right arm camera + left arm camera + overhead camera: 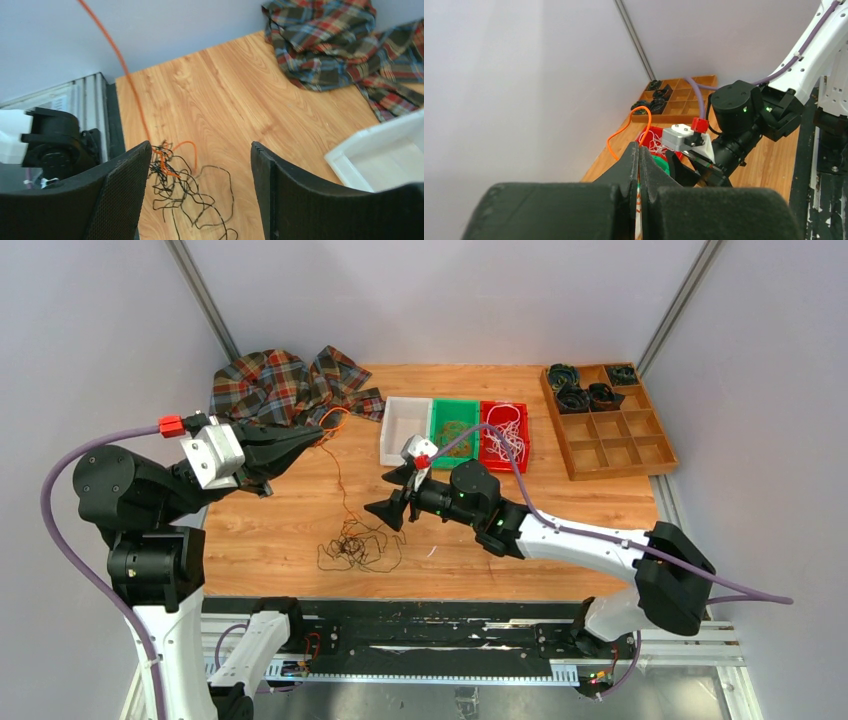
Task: Untangle the cables
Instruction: Untie the cable.
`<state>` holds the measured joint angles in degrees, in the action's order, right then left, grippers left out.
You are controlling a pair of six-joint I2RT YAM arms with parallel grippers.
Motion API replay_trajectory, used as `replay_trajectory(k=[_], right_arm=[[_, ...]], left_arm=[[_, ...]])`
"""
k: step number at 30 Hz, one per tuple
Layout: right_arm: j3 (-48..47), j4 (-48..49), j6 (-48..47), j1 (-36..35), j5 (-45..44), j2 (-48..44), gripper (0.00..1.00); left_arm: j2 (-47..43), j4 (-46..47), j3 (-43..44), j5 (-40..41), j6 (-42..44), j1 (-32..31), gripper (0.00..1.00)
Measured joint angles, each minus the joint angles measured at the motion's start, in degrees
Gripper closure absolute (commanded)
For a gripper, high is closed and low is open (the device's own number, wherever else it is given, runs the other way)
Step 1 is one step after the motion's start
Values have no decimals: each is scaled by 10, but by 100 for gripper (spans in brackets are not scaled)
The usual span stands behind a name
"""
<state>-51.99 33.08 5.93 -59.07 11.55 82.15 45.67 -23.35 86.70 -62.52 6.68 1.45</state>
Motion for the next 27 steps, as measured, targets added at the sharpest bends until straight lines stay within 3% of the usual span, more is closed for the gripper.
replay_trajectory(k=[8,13,15,18,19,21,24,27], right_arm=[[-54,14,-2,-1,97,19,28],[-109,14,0,-2,144,62,36],[-124,13,1,-4,159,78,51],[-141,5,1,-6,166,96,90],[-144,1,4,-6,166,100,98],[-148,-4,10,-6,162,102,99],[-148,1,19,-5,141,100,99],[-148,19,38,-1,121,96,99]], left_arm=[[-2,-3,0,0,4,0,100],[-3,-9,0,0,7,0,100],[-3,-10,0,0,7,0,99],[-4,-12,0,0,9,0,99],[-5,-13,0,0,9,0,98],[-7,-13,-3,0,9,0,87],[-15,-15,-19,-3,12,0,49],[-29,-31,-51,-9,23,0,21]])
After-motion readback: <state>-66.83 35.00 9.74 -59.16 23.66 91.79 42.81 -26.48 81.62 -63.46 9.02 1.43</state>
